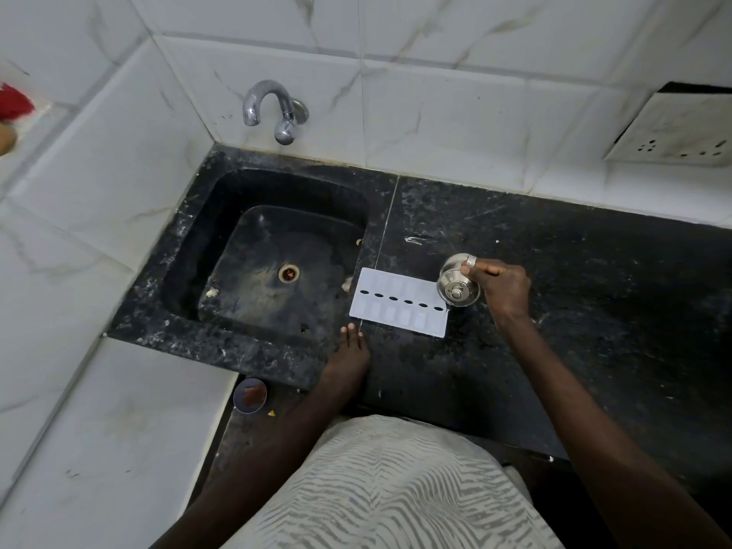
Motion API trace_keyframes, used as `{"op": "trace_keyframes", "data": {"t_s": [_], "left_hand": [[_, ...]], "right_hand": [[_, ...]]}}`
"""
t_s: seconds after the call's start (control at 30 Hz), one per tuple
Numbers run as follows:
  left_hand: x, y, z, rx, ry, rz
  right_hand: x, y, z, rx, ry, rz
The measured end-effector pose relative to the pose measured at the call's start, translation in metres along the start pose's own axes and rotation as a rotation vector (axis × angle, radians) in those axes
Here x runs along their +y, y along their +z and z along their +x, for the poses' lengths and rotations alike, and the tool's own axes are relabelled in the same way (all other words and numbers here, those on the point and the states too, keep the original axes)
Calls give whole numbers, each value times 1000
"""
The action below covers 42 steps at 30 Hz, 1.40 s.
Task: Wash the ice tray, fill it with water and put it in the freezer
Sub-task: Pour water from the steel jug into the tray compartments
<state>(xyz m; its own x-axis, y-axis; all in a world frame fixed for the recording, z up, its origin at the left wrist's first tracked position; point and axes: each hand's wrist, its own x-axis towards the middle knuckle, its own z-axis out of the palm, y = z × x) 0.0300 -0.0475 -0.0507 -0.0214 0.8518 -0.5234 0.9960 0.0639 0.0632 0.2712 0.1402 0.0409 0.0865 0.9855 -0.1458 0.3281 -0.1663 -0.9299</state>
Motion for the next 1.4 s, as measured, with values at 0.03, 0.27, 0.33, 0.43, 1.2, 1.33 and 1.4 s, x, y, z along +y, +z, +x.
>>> {"op": "trace_keyframes", "data": {"t_s": [0.03,0.27,0.33,0.43,1.2,1.33,1.4], "left_hand": [[0,0,0,-3,2,1],[0,-1,1,-19,-5,-10],[1,-2,2,-28,-7,-11],[1,-2,3,-35,-9,-14],[5,-3,2,3,-25,-20],[5,-6,2,-8,-24,-24],[5,-6,2,-14,-29,-22]], "right_hand": [[0,0,1,3,2,5],[-3,0,2,8,26,44],[-5,1,2,1,20,58],[-5,2,4,-11,11,55],[-16,24,5,-129,-12,27],[-17,29,3,-147,-38,-5],[-18,30,3,-150,-45,-18]]}}
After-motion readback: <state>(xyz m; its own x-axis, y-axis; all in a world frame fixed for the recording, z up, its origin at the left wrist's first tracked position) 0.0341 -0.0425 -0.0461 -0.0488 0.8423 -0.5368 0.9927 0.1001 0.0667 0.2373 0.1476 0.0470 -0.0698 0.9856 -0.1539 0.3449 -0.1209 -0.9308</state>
